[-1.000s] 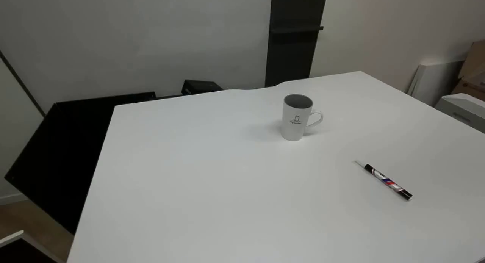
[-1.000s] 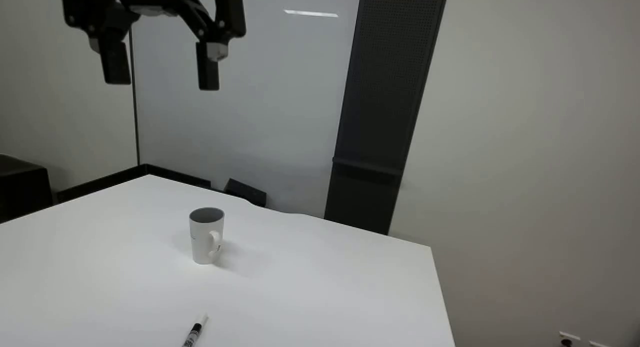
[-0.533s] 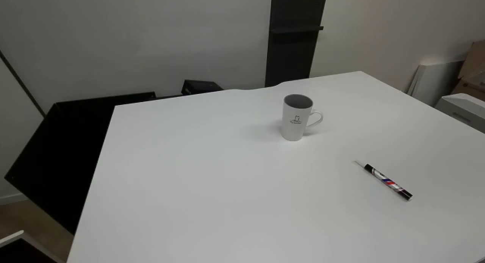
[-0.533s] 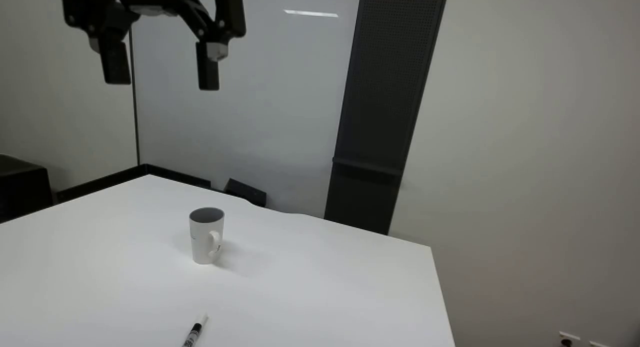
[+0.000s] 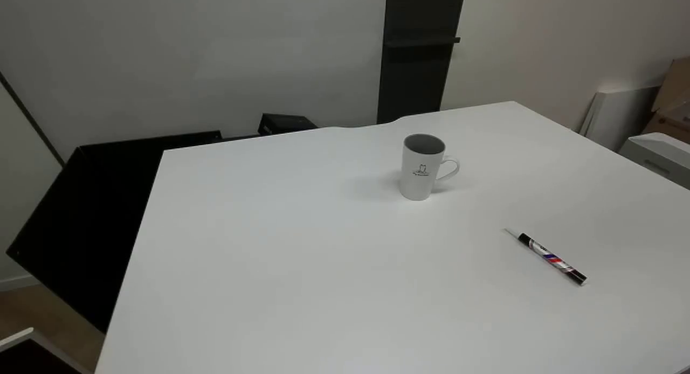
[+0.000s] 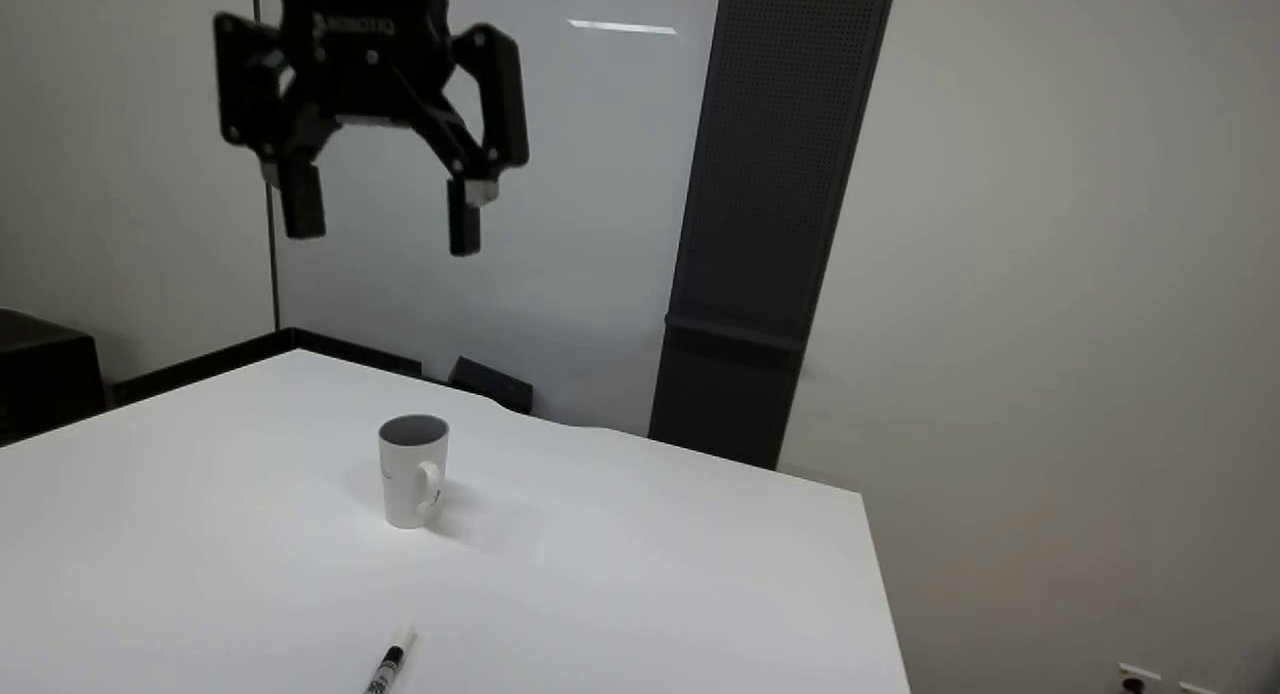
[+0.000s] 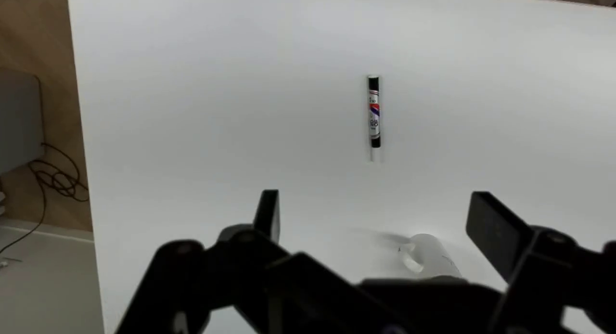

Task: Put the pen in the mug

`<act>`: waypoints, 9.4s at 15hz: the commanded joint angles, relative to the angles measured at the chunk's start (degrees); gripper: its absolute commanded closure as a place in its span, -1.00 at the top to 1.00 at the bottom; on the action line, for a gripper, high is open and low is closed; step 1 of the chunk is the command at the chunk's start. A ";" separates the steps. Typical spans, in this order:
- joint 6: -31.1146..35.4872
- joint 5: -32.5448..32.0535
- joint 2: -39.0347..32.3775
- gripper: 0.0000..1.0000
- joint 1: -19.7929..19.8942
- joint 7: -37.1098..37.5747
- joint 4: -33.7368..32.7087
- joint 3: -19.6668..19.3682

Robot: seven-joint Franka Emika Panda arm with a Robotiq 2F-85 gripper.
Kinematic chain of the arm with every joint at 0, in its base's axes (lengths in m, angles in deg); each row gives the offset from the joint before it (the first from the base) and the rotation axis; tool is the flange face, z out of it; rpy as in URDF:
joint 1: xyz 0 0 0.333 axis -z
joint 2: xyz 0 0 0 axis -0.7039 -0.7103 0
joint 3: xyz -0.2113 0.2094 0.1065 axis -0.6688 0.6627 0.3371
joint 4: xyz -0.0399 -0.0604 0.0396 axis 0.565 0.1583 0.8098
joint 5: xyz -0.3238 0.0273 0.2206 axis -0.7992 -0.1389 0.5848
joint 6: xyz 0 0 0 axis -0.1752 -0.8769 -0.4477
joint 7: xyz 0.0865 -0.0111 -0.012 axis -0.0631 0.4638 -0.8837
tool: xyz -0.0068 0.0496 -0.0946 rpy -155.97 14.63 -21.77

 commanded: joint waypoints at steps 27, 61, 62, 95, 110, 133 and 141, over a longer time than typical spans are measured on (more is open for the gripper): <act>38.24 4.31 -47.57 1.00 -2.68 3.41 -4.71 7.42; 50.18 12.83 -57.75 1.00 7.54 -4.48 -4.95 15.42; 50.62 12.88 -58.14 1.00 8.08 -4.90 -5.00 16.00; 45.94 9.56 -60.36 -0.87 7.55 -2.57 -8.33 12.98; 41.05 7.78 -51.77 -0.87 2.77 20.58 -19.57 -3.03; 86.92 34.06 -64.10 -0.87 -47.32 45.75 -19.81 -35.82; 86.29 38.04 -67.97 -0.87 -55.14 45.21 -16.61 -37.05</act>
